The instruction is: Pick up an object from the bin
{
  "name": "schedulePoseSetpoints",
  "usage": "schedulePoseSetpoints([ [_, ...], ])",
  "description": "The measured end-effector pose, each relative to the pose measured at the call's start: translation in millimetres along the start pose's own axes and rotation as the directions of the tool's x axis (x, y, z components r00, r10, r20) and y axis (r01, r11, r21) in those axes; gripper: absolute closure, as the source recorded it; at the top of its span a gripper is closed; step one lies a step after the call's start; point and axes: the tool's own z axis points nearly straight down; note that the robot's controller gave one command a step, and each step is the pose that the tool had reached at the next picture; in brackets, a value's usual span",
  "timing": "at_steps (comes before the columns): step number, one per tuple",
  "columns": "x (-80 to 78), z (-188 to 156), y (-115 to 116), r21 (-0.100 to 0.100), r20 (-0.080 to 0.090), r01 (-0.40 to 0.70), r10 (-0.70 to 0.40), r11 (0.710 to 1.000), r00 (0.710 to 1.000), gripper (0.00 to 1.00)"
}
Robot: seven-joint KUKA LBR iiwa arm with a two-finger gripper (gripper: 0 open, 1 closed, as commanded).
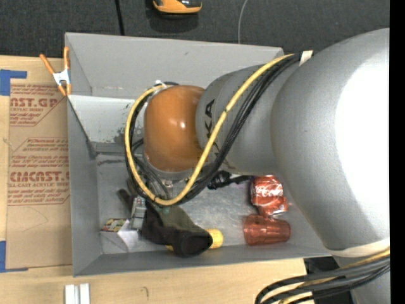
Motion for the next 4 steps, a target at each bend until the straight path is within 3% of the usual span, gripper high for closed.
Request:
schedulePoseSetpoints([
  [1,-0.7,68.4,-30.7,0.011,-0.007,-0.261,0.261,0.965,0.965,0.0],
  [2,11.8,65.0,-41.9,0.005,-0.003,-0.213,0.213,0.977,0.977,0.0],
  [3,5.0,67.5,-35.1,0.009,-0.007,-0.244,0.244,0.97,0.97,0.0],
  [4,11.0,64.3,-40.9,0.002,0.001,-0.212,0.212,0.977,0.977,1.0],
])
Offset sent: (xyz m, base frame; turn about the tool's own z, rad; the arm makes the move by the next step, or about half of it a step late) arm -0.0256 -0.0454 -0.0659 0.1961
